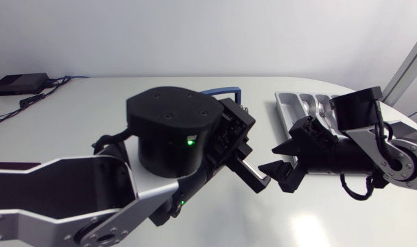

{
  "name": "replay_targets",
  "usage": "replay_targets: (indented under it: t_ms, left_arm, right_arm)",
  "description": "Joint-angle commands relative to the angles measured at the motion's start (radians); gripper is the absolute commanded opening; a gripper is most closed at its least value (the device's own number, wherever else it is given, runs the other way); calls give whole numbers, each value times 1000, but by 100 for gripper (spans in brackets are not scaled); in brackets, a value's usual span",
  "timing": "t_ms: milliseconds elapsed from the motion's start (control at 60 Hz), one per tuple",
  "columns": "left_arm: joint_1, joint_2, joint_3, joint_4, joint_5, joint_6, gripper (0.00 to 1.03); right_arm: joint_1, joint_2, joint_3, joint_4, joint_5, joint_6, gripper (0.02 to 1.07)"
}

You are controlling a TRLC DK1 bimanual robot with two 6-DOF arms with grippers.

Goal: Unload the cutlery basket into the drawer organizer.

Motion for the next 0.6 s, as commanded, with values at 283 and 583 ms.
replay_targets:
  t_ms: [283, 583]
  left_arm:
    - [-12, -62, -15, 44, 4, -104, 14]
    - [-3, -38, -13, 87, 10, -137, 15]
  right_arm:
    - [17, 46, -9, 28, 10, 19, 88]
    - [28, 66, 8, 46, 16, 32, 88]
